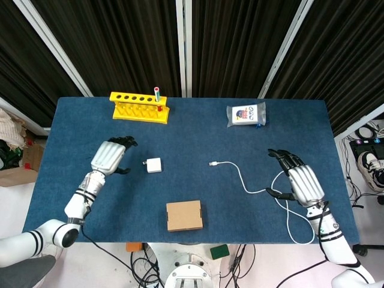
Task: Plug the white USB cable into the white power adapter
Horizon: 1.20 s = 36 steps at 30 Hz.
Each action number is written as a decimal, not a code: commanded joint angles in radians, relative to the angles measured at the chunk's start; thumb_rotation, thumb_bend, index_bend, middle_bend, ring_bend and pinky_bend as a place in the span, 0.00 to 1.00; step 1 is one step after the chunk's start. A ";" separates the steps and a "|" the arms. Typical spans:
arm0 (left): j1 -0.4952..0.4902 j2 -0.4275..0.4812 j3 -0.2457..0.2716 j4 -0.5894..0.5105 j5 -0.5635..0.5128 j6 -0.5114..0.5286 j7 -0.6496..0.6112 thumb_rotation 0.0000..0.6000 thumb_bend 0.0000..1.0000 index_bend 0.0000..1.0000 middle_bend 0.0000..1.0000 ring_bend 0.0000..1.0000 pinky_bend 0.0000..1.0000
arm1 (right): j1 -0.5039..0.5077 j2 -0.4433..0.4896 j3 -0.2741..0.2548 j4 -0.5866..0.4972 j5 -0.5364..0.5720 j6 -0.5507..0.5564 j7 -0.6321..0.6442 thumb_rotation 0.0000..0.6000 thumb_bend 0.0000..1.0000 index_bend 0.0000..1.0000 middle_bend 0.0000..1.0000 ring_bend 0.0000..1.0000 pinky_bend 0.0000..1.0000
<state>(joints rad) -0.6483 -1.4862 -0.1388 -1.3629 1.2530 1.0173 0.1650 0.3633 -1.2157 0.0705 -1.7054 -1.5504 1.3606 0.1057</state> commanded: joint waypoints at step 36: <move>-0.109 -0.168 -0.029 0.280 0.022 -0.177 -0.169 1.00 0.07 0.36 0.28 0.48 0.60 | -0.043 -0.026 0.003 0.029 -0.012 0.020 0.048 1.00 0.17 0.15 0.24 0.13 0.24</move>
<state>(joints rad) -0.7571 -1.6642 -0.1764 -1.0715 1.2596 0.8305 -0.0025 0.3206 -1.2412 0.0733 -1.6769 -1.5629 1.3802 0.1534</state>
